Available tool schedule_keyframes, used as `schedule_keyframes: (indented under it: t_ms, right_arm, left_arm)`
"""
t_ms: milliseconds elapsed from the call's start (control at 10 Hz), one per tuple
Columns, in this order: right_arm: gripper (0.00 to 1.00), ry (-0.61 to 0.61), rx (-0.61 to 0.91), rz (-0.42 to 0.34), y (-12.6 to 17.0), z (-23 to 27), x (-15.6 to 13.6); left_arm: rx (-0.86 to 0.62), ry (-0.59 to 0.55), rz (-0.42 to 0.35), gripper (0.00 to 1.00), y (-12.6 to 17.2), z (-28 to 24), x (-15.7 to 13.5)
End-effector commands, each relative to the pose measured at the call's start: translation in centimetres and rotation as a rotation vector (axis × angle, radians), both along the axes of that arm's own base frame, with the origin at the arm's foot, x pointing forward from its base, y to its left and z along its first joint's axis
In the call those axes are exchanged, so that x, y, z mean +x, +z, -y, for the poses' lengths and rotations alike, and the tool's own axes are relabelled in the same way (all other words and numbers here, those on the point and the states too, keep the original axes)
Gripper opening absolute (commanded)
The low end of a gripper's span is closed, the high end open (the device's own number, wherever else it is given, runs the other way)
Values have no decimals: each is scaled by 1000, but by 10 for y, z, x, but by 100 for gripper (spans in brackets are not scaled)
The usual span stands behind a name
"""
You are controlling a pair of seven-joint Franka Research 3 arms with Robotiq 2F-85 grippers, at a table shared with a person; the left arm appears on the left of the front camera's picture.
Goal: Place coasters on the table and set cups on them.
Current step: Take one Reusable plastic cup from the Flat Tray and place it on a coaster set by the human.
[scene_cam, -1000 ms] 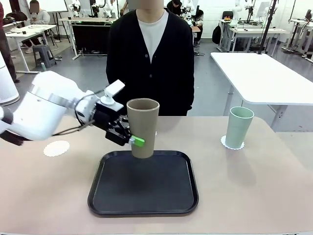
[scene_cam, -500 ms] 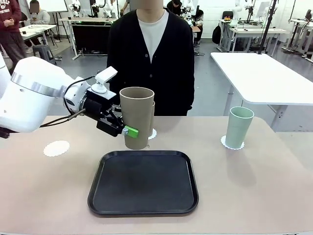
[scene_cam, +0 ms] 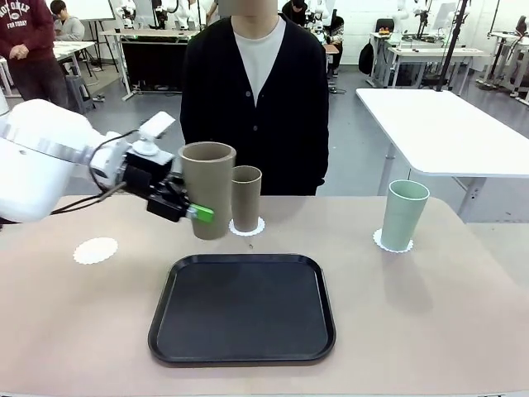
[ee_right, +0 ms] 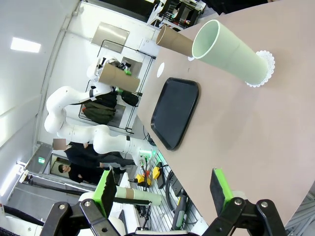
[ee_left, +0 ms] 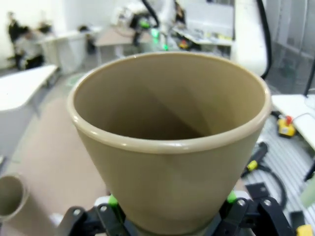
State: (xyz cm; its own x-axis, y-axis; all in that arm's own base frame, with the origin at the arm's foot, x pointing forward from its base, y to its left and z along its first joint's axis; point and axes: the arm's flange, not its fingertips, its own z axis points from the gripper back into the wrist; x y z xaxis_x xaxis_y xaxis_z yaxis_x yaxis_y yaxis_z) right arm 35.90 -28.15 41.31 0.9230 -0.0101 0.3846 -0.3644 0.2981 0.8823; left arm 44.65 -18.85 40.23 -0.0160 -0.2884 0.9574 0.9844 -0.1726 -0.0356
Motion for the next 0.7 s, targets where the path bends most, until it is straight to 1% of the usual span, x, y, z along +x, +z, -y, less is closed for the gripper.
schedule_keyframes:
  t_ms: [0, 200, 300, 500, 600]
  right_arm:
    - [100, -7, -5, -8, 0, -1, -1]
    - [100, -7, -5, -8, 0, -1, -1]
    - [100, -7, -5, -8, 0, -1, -1]
    - [100, -7, -5, -8, 0, -1, -1]
    - [100, -7, -5, -8, 0, -1, -1]
  left_arm:
    - [-75, 64, -24, 83, -9, -55, 36]
    - [-84, 111, -27, 83, -19, -114, 45]
    - [-73, 159, -19, 83, -22, -148, 46]
    - [-74, 217, -10, 83, -25, -196, 38]
    - [-63, 225, -3, 83, -28, -212, 33]
